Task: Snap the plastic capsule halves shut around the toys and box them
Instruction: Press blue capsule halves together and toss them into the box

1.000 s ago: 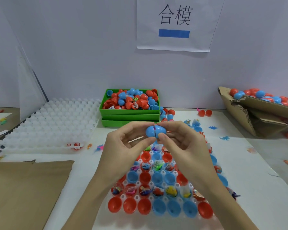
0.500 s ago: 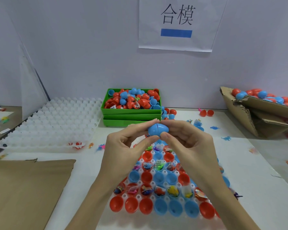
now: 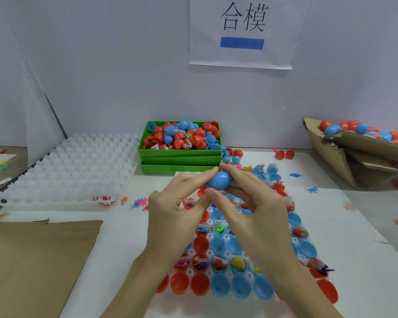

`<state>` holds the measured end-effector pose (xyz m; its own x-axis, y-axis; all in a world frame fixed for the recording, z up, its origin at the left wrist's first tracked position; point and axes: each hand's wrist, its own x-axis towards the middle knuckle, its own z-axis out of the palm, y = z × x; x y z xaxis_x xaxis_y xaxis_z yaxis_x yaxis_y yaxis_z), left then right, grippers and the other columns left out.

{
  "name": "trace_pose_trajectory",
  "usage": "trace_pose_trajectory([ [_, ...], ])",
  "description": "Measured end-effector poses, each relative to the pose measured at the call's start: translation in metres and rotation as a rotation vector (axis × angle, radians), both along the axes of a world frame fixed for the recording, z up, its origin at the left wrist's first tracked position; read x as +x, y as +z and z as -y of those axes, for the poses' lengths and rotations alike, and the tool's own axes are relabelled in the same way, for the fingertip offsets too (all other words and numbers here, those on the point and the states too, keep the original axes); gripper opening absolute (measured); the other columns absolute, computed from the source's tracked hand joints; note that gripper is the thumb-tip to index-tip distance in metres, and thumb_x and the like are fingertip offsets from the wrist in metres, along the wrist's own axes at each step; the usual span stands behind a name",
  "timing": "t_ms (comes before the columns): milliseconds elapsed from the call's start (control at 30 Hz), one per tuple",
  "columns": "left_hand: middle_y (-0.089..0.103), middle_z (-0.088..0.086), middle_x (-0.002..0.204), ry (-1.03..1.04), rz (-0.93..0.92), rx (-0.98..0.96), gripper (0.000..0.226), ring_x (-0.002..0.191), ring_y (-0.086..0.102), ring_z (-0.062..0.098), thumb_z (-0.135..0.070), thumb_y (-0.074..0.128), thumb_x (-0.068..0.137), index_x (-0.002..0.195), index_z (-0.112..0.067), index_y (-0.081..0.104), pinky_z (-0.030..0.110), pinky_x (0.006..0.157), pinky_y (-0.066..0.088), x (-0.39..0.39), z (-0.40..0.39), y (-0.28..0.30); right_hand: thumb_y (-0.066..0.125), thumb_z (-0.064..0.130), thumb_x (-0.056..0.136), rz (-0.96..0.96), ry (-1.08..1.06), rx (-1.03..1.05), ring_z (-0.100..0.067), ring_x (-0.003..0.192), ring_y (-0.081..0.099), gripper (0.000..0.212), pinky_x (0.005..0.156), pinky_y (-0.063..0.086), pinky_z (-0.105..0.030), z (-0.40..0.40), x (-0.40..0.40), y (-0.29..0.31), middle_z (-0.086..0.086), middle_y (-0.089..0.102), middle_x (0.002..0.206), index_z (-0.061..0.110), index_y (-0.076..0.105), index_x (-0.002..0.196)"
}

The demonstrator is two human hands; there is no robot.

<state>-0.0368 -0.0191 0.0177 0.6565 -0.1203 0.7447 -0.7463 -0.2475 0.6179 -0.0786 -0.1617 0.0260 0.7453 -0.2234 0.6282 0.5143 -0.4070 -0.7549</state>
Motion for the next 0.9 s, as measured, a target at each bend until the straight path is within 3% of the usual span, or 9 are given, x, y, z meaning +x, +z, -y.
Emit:
trace_pose_trajectory([
  [300,0.076,0.003,0.109,0.104,0.160,0.049,0.040,0.102,0.071,0.007,-0.009,0.081,0.085,0.124,-0.006,0.074,0.017,0.093,0.055,-0.004,0.006,-0.007,0.075,0.010,0.094,-0.073,0.019,0.043,-0.007,0.105,0.071,0.029,0.089,0.057,-0.020,-0.004,0.001,-0.005,0.012,0.074,0.110,0.024,0.071,0.120],
  [467,0.075,0.001,0.107,0.148,0.177,0.073,0.041,0.099,0.069,0.007,-0.011,0.082,0.084,0.125,-0.008,0.075,0.016,0.094,0.053,-0.007,0.011,-0.010,0.071,0.006,0.096,-0.091,0.057,0.005,-0.008,0.105,0.071,0.039,0.089,0.056,-0.021,0.000,0.003,-0.006,0.015,0.073,0.109,0.036,0.064,0.120],
  [567,0.072,-0.007,0.119,0.097,0.103,0.130,0.045,0.113,0.066,0.010,-0.014,0.085,0.084,0.127,-0.016,0.074,0.024,0.099,0.053,-0.001,0.006,-0.004,0.066,0.006,0.099,-0.190,0.203,0.110,-0.006,0.109,0.071,0.039,0.090,0.056,-0.018,0.008,0.007,-0.003,0.012,0.075,0.116,0.031,0.063,0.129],
  [700,0.060,-0.012,0.141,-0.209,-0.132,0.149,0.039,0.140,0.048,0.024,-0.029,0.070,0.097,0.136,-0.029,0.064,0.035,0.113,0.044,0.006,-0.008,0.005,0.063,0.018,0.101,-0.304,0.483,0.263,-0.016,0.120,0.069,0.042,0.098,0.055,-0.023,0.028,0.011,0.001,0.003,0.072,0.128,0.021,0.056,0.143],
  [800,0.063,-0.009,0.135,-0.293,-0.167,0.101,0.037,0.135,0.052,0.027,-0.039,0.067,0.097,0.132,-0.029,0.065,0.034,0.110,0.045,0.002,-0.007,0.009,0.062,0.020,0.101,-0.325,0.777,0.425,-0.026,0.121,0.068,0.039,0.100,0.053,-0.028,0.029,0.010,0.003,-0.011,0.071,0.127,0.011,0.059,0.139],
  [900,0.069,-0.006,0.123,-0.328,-0.162,0.011,0.030,0.122,0.062,0.027,-0.032,0.071,0.095,0.124,-0.025,0.067,0.034,0.102,0.051,-0.003,-0.003,0.012,0.059,0.015,0.103,-0.328,0.963,0.556,-0.028,0.123,0.065,0.040,0.105,0.050,-0.031,0.027,0.012,0.003,-0.017,0.066,0.131,0.003,0.058,0.140],
])
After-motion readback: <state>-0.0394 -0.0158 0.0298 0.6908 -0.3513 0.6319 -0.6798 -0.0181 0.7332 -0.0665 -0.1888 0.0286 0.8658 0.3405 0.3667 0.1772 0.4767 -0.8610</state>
